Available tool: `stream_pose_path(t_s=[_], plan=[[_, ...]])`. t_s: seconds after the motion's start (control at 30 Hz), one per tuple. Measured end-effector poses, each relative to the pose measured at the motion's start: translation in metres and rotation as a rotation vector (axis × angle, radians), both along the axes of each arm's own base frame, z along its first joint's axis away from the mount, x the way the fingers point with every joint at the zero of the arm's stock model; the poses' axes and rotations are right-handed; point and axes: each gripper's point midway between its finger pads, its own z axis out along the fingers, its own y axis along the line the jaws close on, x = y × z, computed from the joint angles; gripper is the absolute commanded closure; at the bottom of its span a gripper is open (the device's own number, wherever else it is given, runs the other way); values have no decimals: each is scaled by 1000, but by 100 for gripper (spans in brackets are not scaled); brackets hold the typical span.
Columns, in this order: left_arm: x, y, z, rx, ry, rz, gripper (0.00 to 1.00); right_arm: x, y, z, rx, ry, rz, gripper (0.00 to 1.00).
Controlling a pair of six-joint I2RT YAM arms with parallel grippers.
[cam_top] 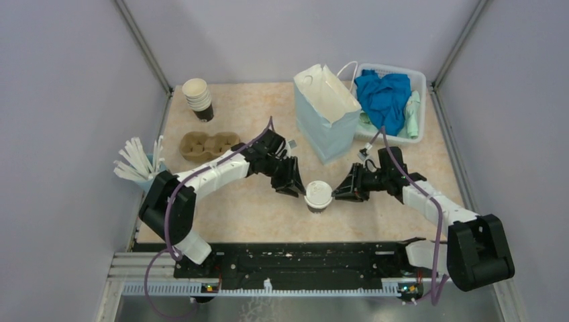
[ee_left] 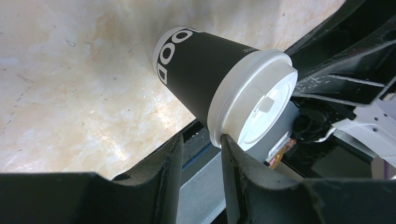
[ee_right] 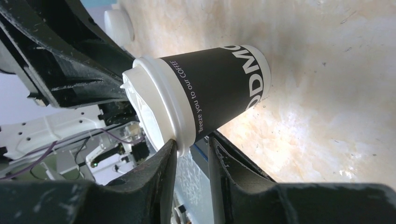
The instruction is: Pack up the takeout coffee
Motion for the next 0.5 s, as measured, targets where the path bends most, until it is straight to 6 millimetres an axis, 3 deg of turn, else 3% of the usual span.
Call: stream_pose_path(t_s=[0.23,0.4,0.5], plan=[[8,3,3,116,-21,-11,53,4,-4,3,-59,1,-4,63],[16,13,5,193,-58,-6,47,15,-8,14,-114,-31,-20,51],[18,22,3,240,-70,-2,42,20,-13,23,-157,-66,-23,36]])
